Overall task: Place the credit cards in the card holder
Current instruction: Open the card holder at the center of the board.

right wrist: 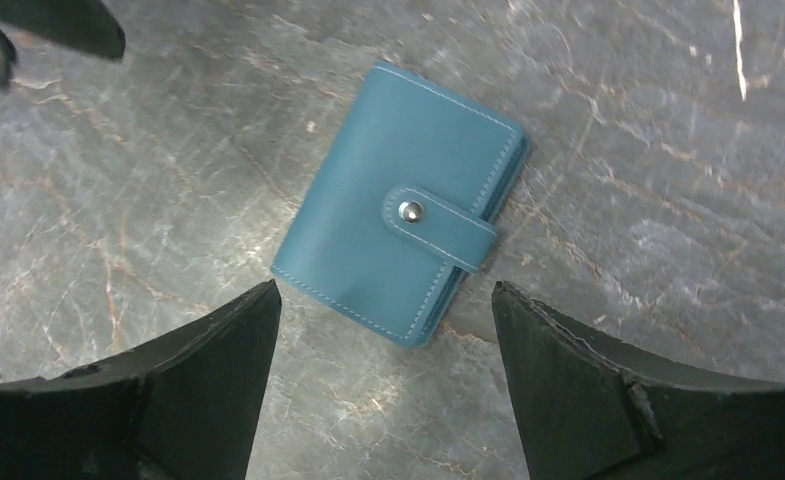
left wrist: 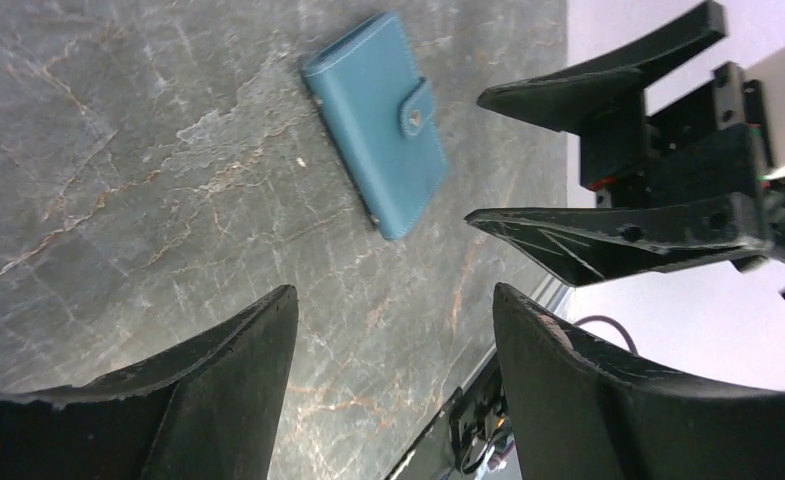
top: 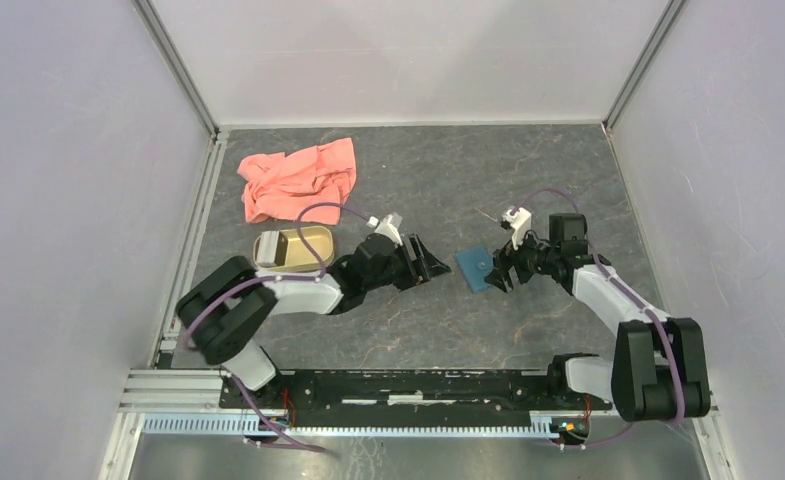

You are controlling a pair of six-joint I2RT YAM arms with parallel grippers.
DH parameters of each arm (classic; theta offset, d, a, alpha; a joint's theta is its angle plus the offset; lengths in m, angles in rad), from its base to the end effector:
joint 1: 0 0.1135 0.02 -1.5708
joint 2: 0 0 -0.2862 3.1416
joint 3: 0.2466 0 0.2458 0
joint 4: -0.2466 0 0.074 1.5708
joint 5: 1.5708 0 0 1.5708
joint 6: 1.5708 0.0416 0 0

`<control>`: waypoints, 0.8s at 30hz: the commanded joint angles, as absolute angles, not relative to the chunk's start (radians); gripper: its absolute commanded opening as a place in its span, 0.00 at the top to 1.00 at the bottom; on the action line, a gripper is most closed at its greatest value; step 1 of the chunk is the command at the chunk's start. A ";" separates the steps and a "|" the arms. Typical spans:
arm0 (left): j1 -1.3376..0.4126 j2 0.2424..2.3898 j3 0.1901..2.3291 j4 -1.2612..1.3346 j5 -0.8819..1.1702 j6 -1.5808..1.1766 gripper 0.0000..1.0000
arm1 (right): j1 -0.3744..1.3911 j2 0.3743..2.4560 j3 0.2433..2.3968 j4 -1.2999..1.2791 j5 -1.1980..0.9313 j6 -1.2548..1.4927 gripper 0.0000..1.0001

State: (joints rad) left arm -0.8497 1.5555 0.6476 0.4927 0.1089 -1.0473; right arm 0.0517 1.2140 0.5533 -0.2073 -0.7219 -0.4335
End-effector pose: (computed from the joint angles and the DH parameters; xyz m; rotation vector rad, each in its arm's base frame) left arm 0.2047 -0.2397 0.2022 -0.1418 2.2386 -1.2589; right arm 0.2114 0.0385 0.2025 -0.8405 2.1037 0.6756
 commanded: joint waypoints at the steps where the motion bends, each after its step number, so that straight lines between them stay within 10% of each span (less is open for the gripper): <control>1: -0.877 1.688 0.731 0.627 0.066 -1.195 0.24 | 0.053 1.274 0.613 -0.157 -0.619 -0.322 0.20; 14: -0.907 1.892 0.825 0.648 0.012 -1.236 0.27 | 0.051 1.395 0.617 -0.151 -0.615 -0.233 0.62; 24: -0.907 1.994 0.886 0.670 0.023 -1.239 0.32 | 0.051 1.439 0.623 -0.172 -0.580 -0.247 0.73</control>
State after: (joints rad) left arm -0.9047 1.9411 0.8421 0.6357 0.0360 -1.2133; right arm 0.0521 1.4132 0.5854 -0.1596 -0.6014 -0.2390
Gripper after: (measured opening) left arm 0.695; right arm 0.287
